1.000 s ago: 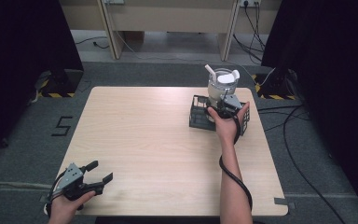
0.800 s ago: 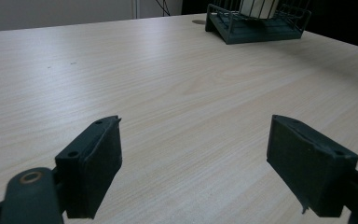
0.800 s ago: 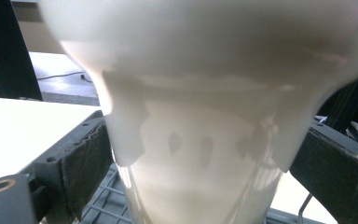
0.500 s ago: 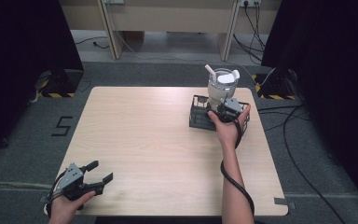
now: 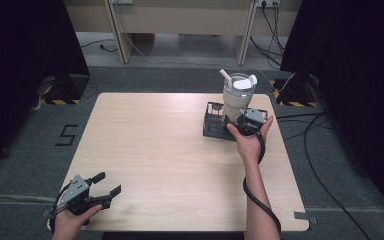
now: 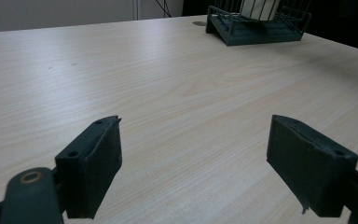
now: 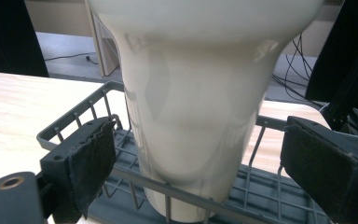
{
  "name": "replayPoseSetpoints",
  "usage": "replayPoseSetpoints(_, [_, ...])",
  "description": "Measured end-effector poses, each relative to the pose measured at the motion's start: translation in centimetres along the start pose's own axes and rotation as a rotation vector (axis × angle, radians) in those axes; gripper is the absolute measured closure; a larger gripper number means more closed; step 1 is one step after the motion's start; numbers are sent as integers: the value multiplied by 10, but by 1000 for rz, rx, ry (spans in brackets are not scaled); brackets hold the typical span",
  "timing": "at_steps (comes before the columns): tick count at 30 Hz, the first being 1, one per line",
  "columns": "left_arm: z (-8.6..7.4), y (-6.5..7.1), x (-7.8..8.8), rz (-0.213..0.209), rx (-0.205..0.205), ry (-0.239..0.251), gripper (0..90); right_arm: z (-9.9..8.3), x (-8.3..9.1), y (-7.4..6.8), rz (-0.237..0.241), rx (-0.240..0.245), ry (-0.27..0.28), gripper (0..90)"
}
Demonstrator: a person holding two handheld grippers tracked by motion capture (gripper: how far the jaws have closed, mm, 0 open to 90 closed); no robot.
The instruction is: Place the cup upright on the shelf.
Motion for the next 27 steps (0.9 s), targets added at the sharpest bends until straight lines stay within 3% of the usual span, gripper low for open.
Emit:
replayPoseSetpoints(7, [0, 0, 0, 1, 1, -2, 171, -1, 12, 3, 19, -9, -16, 134])
replayPoseSetpoints(27, [0, -1, 1, 12, 7, 2, 172, -30, 55, 0, 56, -1, -34, 147])
Point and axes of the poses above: each handheld gripper's, and its own axes: x roughly backward along the jaws, z roughly out of its top, y roughly to its right, the point moved 7 cm from there along -x, roughly forward along the jaws, and after that the axes turned 1 degree about x, right-handed, at the moved point
